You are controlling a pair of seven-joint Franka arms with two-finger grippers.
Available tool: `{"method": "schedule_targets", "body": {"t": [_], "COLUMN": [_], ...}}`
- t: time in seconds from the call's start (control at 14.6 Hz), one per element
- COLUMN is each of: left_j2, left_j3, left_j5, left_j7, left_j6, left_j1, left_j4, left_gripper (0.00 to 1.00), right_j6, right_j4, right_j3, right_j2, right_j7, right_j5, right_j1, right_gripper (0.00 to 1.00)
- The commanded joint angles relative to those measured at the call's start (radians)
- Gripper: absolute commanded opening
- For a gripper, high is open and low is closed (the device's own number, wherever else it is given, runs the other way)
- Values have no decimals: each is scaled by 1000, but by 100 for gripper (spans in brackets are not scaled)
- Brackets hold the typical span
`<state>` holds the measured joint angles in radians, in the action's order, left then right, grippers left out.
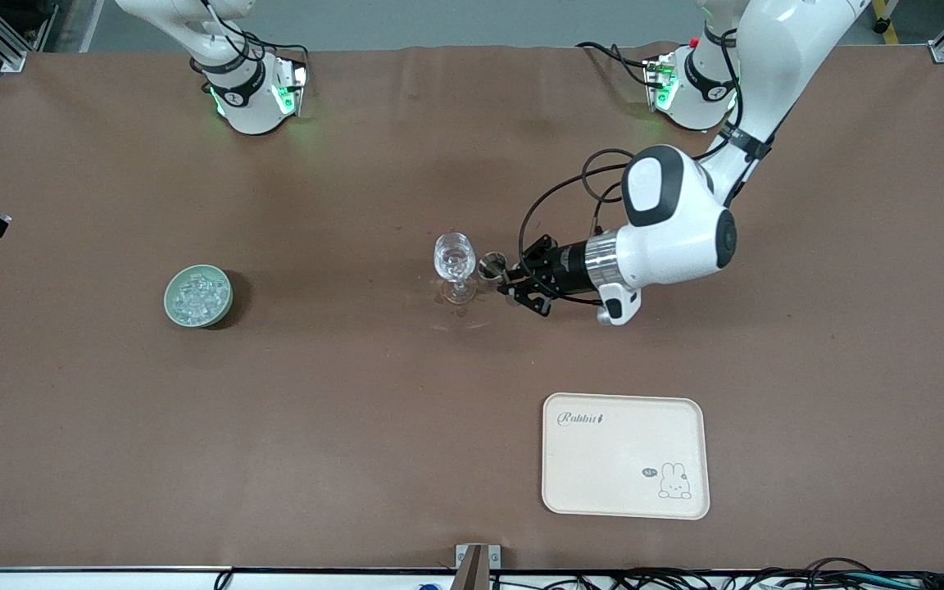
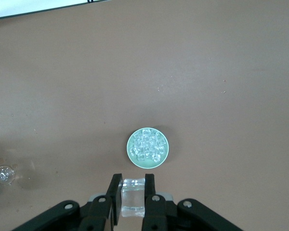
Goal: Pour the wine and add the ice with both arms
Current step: 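Carry the metal jigger with the left gripper over the wine glass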
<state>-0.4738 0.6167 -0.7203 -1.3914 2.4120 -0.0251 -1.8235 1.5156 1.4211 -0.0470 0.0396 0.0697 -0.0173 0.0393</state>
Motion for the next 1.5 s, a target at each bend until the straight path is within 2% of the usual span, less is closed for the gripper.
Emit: {"method": "schedule_targets", "body": {"t": [0.0, 0.34, 0.89, 1.43], "left_j2": [-31, -31, -32, -32], "left_j3": [49, 54, 113, 115], "left_j5": [132, 254, 515, 617], "left_j7": [-54, -145, -294, -347], "left_j6": [18, 19, 25, 21], "left_j1": [5, -18, -19, -35], "left_j4": [18, 26, 20, 18], "left_gripper": [0, 0, 0, 0], "right_j6": [-14, -14, -14, -14], "right_j4": [-18, -16, -16, -16], "right_j3": [4, 4, 4, 4], "right_j2": [8, 8, 8, 8], "right_j7": [9, 9, 9, 9], "right_j5": [-6, -7, -9, -10], "right_j1": [2, 2, 4, 4], "right_gripper": [1, 1, 1, 1]}}
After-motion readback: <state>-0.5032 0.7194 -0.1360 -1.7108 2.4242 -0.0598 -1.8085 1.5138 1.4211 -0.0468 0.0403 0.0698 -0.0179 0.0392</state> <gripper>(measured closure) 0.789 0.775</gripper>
